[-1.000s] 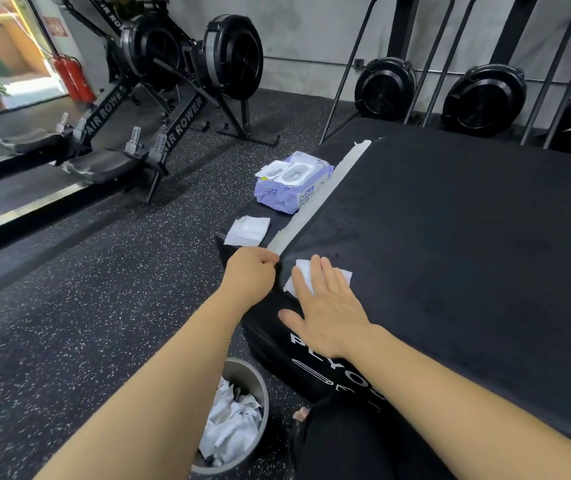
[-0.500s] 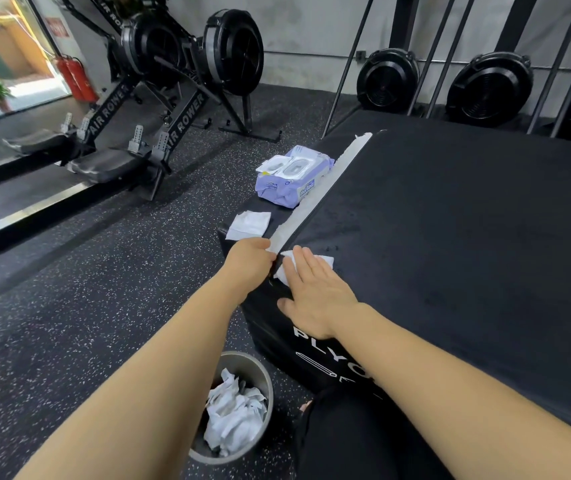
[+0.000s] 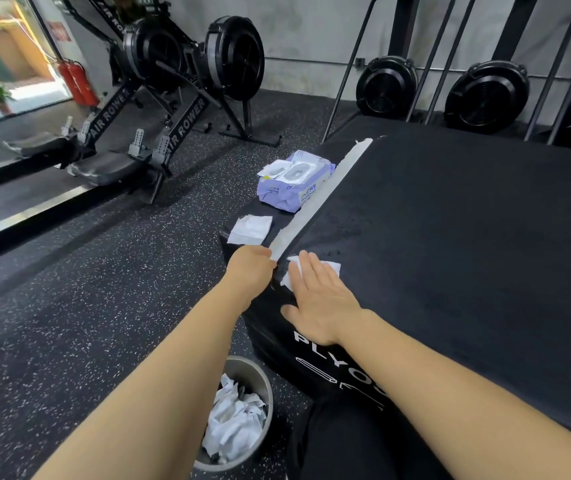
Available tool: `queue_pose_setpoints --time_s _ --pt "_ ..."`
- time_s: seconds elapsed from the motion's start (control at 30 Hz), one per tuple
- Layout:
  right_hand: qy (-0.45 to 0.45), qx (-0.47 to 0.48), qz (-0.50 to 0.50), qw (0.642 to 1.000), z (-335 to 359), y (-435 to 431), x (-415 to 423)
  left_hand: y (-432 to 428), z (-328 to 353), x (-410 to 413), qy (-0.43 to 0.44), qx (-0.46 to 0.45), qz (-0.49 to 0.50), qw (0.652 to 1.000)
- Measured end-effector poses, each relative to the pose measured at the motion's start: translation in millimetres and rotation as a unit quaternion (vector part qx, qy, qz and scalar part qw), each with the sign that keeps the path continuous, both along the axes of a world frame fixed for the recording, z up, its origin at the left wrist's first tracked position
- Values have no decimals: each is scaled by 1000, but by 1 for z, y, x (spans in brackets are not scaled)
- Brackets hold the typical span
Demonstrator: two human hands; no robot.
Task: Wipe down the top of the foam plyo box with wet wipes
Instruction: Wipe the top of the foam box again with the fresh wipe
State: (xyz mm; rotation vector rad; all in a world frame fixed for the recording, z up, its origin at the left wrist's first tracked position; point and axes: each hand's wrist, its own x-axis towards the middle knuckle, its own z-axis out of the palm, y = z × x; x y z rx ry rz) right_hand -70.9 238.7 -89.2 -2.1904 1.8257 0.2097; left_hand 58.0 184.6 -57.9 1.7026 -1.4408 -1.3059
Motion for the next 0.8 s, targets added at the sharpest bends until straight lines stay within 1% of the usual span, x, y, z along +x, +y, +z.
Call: queue_pose_setpoints --time_s 0.1,0.17,0.33,0.57,0.67,0.8 --pt "-6 5 -15 1000 4 -25 11 -3 -5 3 -33 -7 -18 999" --pt "-6 3 -21 1000 5 -36 14 -7 -7 3 -41 -40 -15 998" --pt "-33 -13 -27 999 4 -23 -5 -12 -9 -4 -88 -105 -28 990" --pt "-44 -16 -93 995 5 30 -76 -6 -16 -7 -147 -137 -110 973" --pt "-41 -9 -113 993 5 34 -76 -6 -18 -5 -174 -153 -147 962" --pt "-38 -7 -115 993 2 9 -52 -6 -23 1 -192 -160 -182 951"
